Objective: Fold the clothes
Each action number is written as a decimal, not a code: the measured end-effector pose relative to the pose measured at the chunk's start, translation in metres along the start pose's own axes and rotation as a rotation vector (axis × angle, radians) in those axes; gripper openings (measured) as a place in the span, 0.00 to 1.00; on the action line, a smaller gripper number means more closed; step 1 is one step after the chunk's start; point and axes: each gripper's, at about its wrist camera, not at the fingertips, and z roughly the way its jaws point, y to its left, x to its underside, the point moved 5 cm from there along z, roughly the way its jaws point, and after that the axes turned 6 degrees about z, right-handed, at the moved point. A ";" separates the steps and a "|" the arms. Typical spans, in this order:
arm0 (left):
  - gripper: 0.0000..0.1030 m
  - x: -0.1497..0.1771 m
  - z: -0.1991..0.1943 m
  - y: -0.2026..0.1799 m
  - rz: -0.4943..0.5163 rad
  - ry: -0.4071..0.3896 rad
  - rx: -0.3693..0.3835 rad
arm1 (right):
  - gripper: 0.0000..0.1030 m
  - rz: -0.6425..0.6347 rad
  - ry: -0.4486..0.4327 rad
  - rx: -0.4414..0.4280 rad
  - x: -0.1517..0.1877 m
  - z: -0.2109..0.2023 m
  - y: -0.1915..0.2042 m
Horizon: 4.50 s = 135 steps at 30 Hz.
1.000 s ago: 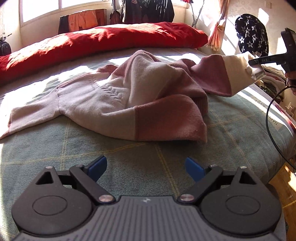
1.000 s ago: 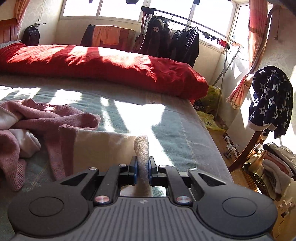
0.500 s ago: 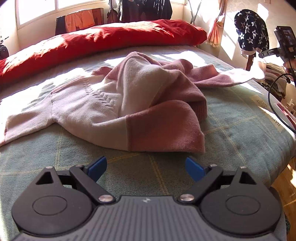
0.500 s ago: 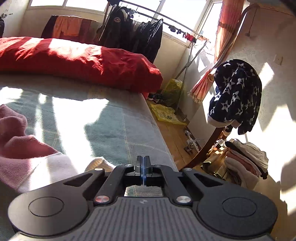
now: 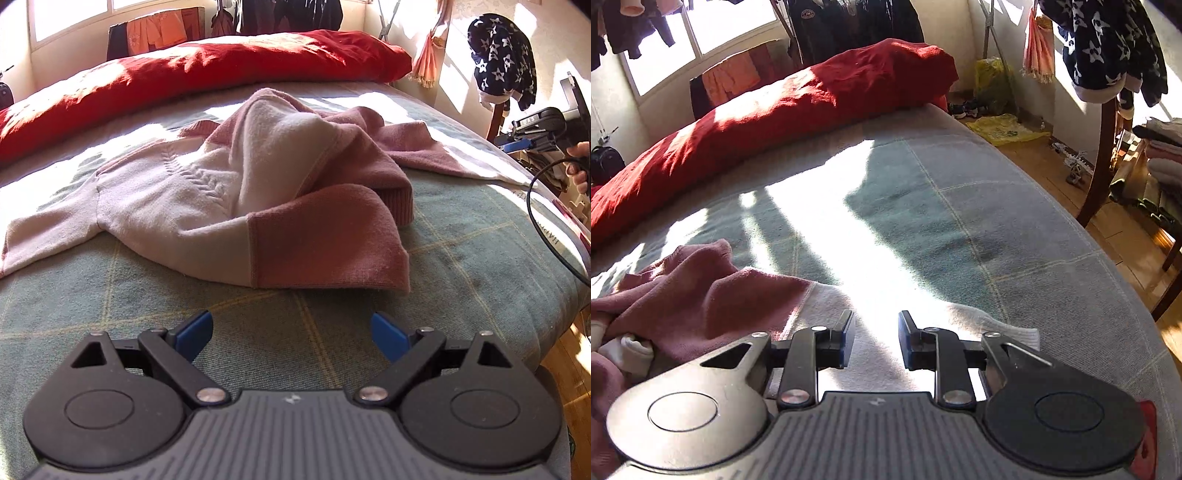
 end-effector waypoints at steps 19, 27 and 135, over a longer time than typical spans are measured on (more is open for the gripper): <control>0.90 0.013 0.008 0.003 -0.029 0.036 0.005 | 0.60 0.291 -0.052 -0.118 0.034 0.019 -0.020; 0.90 0.013 0.011 0.008 -0.032 0.045 -0.010 | 0.08 0.321 -0.165 -0.084 0.011 0.032 -0.028; 0.99 0.058 0.002 0.071 -0.096 -0.045 0.001 | 0.64 -0.331 0.087 -0.273 0.075 -0.020 0.223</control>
